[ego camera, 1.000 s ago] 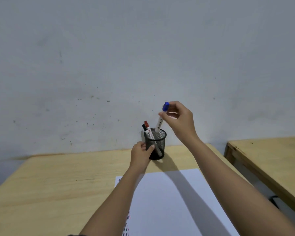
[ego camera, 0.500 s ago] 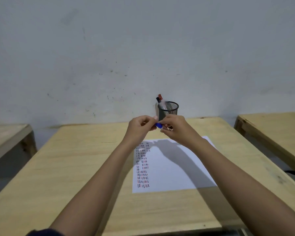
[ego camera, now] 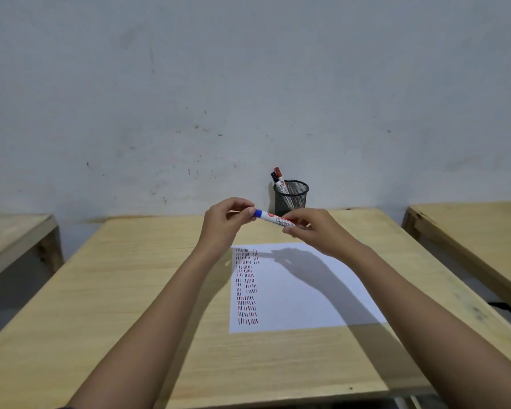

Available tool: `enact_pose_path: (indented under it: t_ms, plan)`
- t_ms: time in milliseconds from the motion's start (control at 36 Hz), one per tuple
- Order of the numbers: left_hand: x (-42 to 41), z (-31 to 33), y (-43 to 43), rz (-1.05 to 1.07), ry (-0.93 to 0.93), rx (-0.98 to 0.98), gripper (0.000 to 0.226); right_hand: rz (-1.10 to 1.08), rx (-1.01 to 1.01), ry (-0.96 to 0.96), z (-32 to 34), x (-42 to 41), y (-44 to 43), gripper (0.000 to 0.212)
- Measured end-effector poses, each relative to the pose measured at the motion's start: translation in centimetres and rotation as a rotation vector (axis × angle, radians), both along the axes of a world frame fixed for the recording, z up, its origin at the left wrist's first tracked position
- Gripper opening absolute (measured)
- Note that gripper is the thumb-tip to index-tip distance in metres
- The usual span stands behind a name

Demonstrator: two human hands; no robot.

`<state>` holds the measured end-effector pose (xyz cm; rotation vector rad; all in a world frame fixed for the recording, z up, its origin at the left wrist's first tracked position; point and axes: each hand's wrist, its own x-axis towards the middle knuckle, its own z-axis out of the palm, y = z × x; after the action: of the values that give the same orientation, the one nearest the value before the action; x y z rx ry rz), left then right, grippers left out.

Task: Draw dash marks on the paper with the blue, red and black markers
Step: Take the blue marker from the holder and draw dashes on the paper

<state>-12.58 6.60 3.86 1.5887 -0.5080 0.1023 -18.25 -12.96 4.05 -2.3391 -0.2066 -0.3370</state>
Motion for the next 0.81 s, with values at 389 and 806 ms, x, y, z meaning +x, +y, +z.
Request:
enact_pose_path:
  t_ms: [389, 806]
  plan:
    - [-0.7, -1.4, -0.1, -0.035, 0.081, -0.017, 0.01, -0.051, 1.251, 0.01, -1.3, -0.5, 0.2, 0.007]
    - [1.3, -2.1, 4.3, 0.082, 0.132, 0.078, 0.012, 0.001, 1.446, -0.052, -1.1, 1.0, 1.6, 0.015]
